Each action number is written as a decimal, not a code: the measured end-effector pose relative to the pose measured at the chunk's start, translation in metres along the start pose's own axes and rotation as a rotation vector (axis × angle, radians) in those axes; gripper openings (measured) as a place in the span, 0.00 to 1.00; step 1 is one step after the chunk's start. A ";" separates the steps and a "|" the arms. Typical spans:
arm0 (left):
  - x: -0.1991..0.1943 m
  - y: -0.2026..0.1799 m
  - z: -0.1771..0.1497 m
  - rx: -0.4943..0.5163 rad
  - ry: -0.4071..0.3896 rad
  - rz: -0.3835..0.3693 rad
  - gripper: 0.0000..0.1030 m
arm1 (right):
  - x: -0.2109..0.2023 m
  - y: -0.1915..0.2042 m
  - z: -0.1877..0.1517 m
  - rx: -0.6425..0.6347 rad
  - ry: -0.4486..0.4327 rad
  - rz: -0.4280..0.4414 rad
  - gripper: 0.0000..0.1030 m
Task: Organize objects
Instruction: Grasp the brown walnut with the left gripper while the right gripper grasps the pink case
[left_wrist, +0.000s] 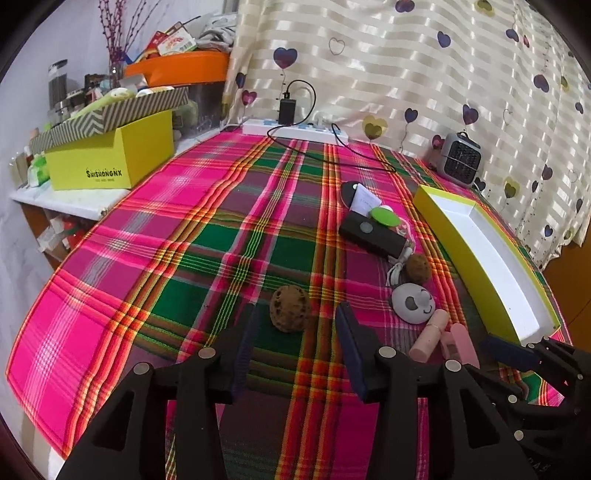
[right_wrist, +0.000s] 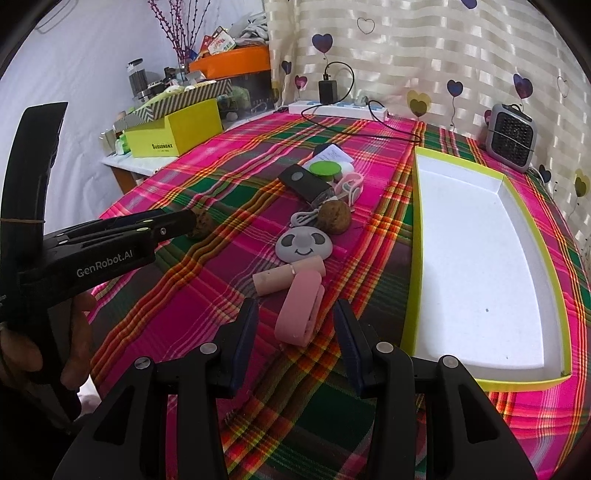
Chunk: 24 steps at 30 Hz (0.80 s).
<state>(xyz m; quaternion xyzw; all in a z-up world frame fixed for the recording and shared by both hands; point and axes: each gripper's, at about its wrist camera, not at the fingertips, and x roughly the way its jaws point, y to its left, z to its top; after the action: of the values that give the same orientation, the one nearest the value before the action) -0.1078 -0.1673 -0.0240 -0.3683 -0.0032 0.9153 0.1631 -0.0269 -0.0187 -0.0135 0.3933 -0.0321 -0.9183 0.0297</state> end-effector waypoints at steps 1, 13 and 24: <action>0.002 0.000 0.000 0.002 0.001 0.001 0.41 | 0.001 0.000 0.001 0.000 0.003 -0.003 0.42; 0.022 0.005 0.004 0.009 0.044 0.007 0.41 | 0.015 0.004 0.003 -0.018 0.038 -0.051 0.42; 0.033 0.004 0.006 0.016 0.078 0.003 0.41 | 0.019 0.006 0.004 -0.021 0.053 -0.081 0.41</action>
<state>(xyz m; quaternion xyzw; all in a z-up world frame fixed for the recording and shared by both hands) -0.1350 -0.1605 -0.0421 -0.4022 0.0111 0.9006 0.1646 -0.0427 -0.0257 -0.0237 0.4183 -0.0056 -0.9083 -0.0024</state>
